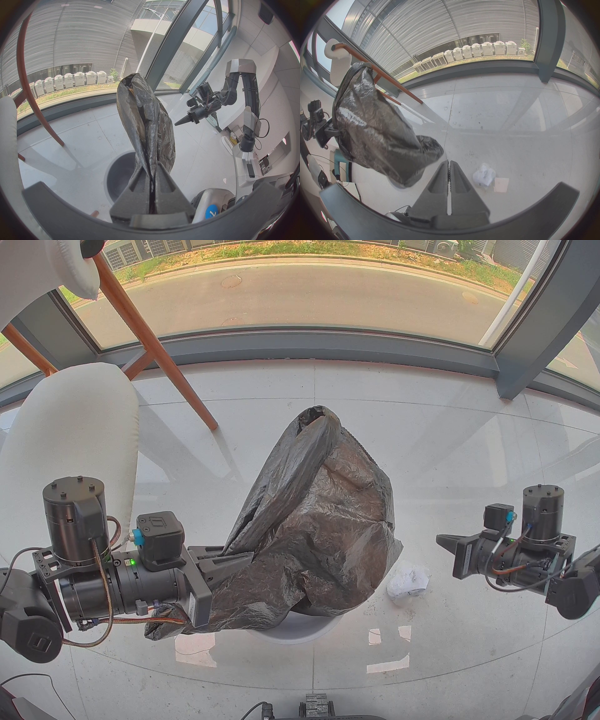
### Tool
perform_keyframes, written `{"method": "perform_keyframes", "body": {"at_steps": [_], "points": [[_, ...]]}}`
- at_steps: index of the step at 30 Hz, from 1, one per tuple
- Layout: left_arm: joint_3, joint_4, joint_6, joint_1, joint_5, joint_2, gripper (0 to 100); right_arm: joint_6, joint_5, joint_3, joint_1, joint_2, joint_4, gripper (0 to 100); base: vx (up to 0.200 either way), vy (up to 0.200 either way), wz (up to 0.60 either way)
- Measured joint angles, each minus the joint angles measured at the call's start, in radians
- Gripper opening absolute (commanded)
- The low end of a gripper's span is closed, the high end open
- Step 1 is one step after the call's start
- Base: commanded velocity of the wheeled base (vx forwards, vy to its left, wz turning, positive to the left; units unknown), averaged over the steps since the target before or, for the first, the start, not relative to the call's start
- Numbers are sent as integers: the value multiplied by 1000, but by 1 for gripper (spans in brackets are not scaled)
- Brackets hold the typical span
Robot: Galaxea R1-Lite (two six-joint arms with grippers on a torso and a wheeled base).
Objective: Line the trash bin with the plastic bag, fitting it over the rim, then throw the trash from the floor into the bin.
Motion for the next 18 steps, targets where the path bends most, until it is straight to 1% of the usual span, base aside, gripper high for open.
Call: {"method": "perform_keyframes", "body": {"at_steps": [3,7,12,18], "points": [[8,0,0,0,0,1,0,3,1,-60,20,34,-2,0,0,0,0],[16,-1,0,-1,-1,1,0,8,7,-109,76,69,-3,0,0,0,0],[20,-3,0,0,0,6,0,7,7,-131,151,119,-12,0,0,0,0],[18,-4,0,3,9,12,0,5,7,-150,244,200,-124,0,0,0,0]]}}
